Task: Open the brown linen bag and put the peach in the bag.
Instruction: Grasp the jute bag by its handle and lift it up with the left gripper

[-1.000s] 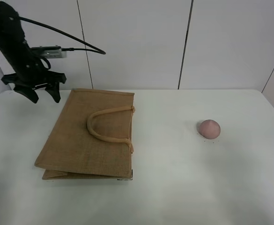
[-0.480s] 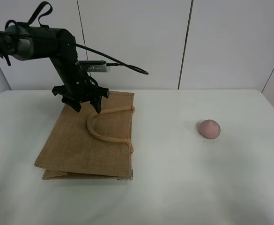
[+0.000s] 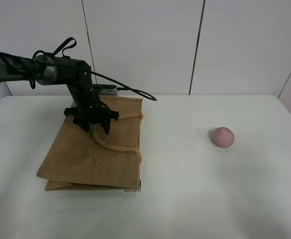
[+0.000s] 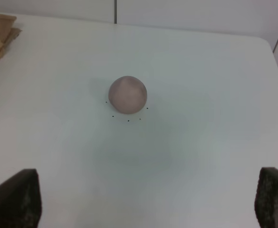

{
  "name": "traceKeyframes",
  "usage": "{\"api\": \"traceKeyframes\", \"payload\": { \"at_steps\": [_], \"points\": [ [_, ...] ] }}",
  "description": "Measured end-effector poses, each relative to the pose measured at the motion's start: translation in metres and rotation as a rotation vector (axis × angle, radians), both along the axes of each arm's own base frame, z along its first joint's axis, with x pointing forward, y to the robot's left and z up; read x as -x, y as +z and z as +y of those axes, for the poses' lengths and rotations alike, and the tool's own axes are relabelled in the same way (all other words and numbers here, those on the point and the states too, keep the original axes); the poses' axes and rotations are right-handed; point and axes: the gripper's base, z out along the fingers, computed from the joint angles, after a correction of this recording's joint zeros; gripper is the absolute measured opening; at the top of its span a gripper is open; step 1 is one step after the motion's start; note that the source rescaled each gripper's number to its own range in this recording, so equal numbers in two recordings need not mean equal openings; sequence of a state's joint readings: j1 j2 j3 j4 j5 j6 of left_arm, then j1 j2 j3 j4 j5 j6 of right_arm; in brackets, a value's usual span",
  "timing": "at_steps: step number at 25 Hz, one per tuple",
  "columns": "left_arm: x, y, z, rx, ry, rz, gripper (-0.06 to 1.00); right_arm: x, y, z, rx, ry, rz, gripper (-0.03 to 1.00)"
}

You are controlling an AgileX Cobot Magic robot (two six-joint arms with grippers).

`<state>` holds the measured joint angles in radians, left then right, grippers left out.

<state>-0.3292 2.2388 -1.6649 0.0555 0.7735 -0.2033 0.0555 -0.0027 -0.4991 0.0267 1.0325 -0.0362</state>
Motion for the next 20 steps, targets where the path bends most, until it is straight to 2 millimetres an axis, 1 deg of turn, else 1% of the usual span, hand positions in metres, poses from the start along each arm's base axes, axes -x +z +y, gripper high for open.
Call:
{"api": "traceKeyframes", "payload": {
  "at_steps": [18, 20],
  "points": [
    [-0.005, -0.019, -0.001, -0.007, -0.004, -0.011, 0.97, 0.000, 0.000, 0.000, 0.000, 0.000, -0.001, 1.00],
    [-0.005, -0.021, -0.001, -0.008, -0.004, -0.008, 0.94, 0.000, 0.000, 0.000, 0.000, 0.000, -0.001, 1.00]
  ]
}}
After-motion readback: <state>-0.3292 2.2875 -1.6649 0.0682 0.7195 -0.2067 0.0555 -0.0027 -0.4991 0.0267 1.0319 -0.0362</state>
